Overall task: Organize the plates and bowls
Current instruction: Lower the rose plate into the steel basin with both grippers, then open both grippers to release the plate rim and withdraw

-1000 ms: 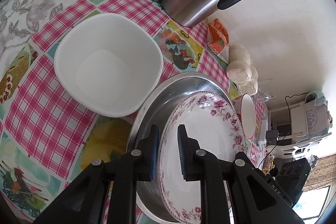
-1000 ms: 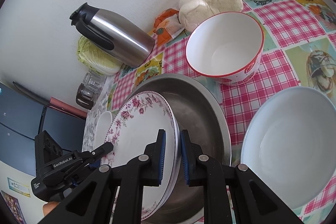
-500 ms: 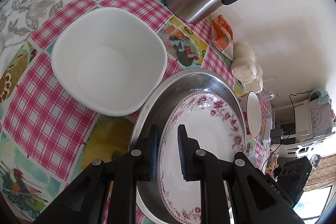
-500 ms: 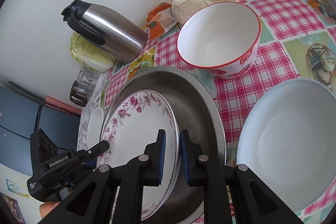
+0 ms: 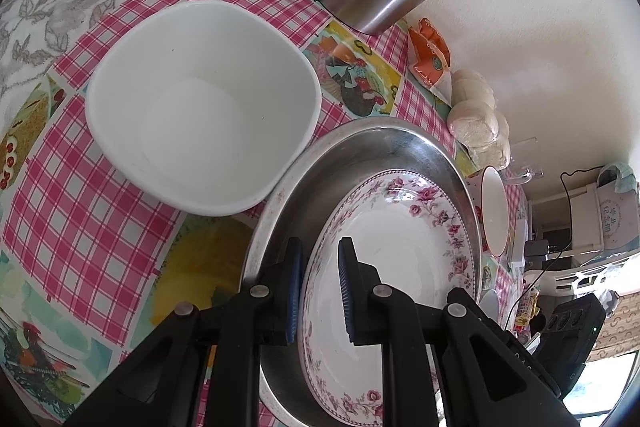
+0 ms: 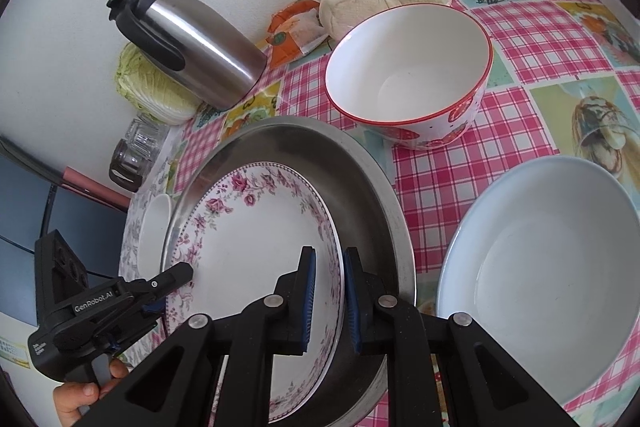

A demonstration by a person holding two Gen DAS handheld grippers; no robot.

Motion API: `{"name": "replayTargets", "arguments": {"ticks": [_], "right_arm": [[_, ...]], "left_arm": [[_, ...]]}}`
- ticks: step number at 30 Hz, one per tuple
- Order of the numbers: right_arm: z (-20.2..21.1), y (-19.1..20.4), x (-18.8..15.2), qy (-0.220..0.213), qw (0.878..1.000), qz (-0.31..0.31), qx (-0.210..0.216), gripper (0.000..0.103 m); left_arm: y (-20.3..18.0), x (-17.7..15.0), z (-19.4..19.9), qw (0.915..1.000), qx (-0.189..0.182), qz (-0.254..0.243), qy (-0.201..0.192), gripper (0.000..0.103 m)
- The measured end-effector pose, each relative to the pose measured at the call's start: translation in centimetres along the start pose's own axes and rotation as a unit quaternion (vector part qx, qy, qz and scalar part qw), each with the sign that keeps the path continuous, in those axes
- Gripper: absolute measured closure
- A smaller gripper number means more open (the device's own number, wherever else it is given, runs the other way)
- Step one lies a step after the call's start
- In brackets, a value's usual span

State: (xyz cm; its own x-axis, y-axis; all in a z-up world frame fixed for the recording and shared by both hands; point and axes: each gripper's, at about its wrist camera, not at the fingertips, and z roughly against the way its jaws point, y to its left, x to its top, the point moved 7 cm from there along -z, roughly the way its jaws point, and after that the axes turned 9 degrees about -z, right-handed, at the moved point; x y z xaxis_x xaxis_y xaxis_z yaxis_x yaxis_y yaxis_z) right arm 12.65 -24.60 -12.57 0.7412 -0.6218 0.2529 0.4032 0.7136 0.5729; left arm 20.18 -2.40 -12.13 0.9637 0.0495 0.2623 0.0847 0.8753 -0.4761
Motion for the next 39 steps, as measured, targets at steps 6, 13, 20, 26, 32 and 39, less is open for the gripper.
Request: {"name": "replayTargets", "arguments": {"ticks": [6, 13, 20, 26, 32, 39], "right_arm": [[-0.2, 0.3, -0.1, -0.004, 1.000, 0.018, -0.025, 0.086], [-0.8, 1.3, -0.5, -0.021, 0.989, 0.090, -0.112, 0.083], [-1.2, 1.5, -0.4, -0.028, 0.989, 0.093, -0.115, 0.082], [-1.0, 1.5, -0.5, -0.029, 0.987, 0.094, -0.123, 0.081], [-1.3, 1.7, -0.6, -0.020, 0.986, 0.093, -0.135, 0.078], [-1.4, 1.6, -0.7, -0.011, 0.987, 0.091, -0.135, 0.074]], "left_arm": [[-0.2, 0.1, -0.1, 0.9998, 0.016, -0.010, 0.000, 0.086], [-0.4, 0.2, -0.3, 0.9984, 0.045, -0.033, 0.000, 0.086], [-0.3, 0.3, -0.1, 0.9978, 0.053, -0.039, -0.003, 0.086], [-0.3, 0.1, -0.1, 0.9975, 0.059, -0.040, -0.001, 0.084], [-0.7, 0.1, -0.3, 0.9967, 0.064, -0.049, 0.006, 0.077], [-1.0, 0.2, -0.2, 0.9952, 0.076, -0.062, 0.007, 0.073]]}}
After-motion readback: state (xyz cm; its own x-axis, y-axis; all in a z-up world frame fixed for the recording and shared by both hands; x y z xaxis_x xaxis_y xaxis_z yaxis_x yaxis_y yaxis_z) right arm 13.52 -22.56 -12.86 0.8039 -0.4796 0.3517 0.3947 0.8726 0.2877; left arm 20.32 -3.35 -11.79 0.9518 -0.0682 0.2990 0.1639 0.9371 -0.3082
